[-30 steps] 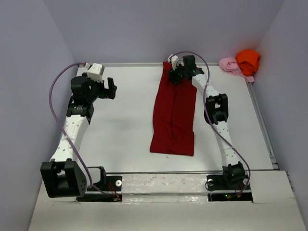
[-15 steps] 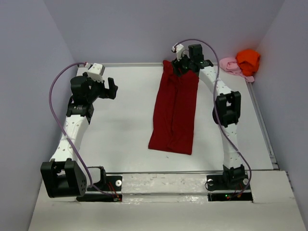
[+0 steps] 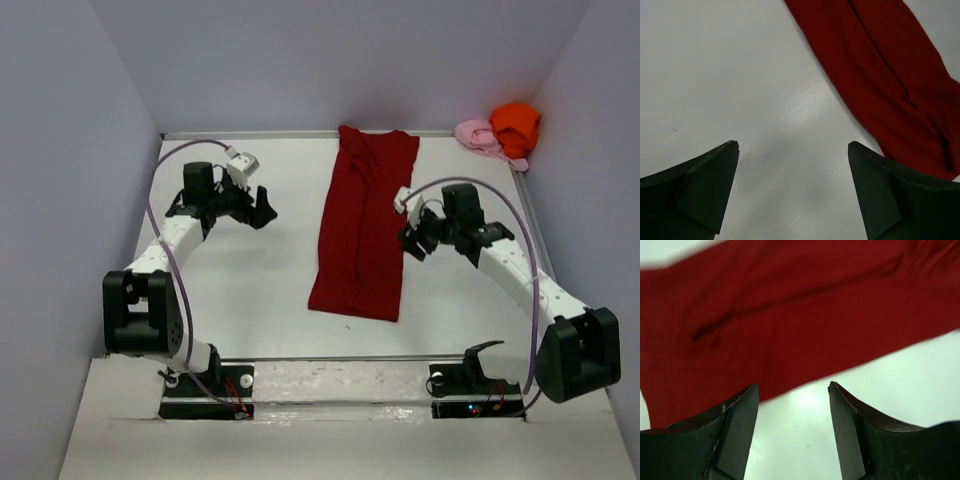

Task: Fold and stack the t-shirts
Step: Fold the tshirt

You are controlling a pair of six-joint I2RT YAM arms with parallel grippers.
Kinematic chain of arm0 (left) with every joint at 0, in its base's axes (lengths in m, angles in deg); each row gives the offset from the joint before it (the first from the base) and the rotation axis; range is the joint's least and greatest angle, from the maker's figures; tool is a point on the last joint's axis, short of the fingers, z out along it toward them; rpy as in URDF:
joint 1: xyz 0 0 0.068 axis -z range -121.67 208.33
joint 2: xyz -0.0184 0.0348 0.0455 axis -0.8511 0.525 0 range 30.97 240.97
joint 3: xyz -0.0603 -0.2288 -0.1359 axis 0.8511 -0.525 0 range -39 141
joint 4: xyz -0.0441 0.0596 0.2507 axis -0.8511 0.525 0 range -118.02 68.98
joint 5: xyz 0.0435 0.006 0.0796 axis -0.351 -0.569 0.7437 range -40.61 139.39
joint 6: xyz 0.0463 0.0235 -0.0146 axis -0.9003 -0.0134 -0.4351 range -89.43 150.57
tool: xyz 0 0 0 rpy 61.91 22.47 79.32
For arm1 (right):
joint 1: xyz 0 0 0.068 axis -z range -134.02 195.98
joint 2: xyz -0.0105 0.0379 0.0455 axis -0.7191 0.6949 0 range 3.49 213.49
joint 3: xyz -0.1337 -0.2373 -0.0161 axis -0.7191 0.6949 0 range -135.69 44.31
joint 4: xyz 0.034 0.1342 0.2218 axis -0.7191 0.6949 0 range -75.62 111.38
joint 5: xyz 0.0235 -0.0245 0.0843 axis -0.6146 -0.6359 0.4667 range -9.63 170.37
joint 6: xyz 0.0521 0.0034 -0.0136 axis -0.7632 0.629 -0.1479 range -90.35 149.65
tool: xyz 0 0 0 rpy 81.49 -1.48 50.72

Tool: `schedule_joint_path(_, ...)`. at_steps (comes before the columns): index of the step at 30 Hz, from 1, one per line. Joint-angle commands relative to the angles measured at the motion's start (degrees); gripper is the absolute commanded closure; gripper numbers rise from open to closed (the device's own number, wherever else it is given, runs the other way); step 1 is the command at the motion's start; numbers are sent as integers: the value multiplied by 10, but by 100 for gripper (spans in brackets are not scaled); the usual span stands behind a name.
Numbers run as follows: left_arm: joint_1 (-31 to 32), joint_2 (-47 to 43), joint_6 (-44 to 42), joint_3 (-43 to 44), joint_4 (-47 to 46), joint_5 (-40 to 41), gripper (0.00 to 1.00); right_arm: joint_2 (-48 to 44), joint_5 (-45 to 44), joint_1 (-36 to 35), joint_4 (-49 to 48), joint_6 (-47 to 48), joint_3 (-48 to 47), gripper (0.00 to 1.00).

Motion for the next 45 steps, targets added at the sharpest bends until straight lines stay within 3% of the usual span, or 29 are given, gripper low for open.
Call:
schedule_joint_path(1,83,-29,-117,-61,20,34,1,-64,-40,0,36,138,108,37)
schedule_joint_path(3,120,-59,-138,-93,4,92,1,-77,-46,0,67,145,120,38)
schedule_joint_path(9,151,-50,-163,-86,90,7,2,-21,-4,0,185,155,76,43)
schedule_joint_path(11,151,-6,-218,-47,186,-34,2,14,8,0,234,172,43,45)
schedule_joint_path(14,151,14,-251,-35,233,-38,4,41,6,0,221,161,47,45)
schedule_joint_path(18,164,-28,-233,-76,168,37,4,54,1,0,179,138,53,47)
schedule_joint_path(22,210,-116,-211,-169,36,178,4,-30,-39,0,63,142,127,47)
schedule_joint_path(25,230,-180,-205,-218,-48,240,4,-50,-50,0,50,154,144,46)
schedule_joint_path(29,299,-219,-234,-289,-116,373,4,-51,-103,-42,47,169,162,45)
schedule_joint_path(31,334,-229,-244,-306,-142,397,4,-57,-126,-64,40,175,176,45)
schedule_joint_path(32,375,-224,-258,-329,-160,448,4,-68,-184,-120,13,170,208,46)
schedule_joint_path(37,425,-224,-276,-350,-165,470,4,-98,-203,-163,8,157,219,47)
schedule_joint_path(40,477,-262,-308,-377,-175,491,4,-118,-223,-202,7,147,228,47)
schedule_joint_path(45,507,-315,-313,-394,-176,473,4,-141,-222,-256,3,124,248,46)
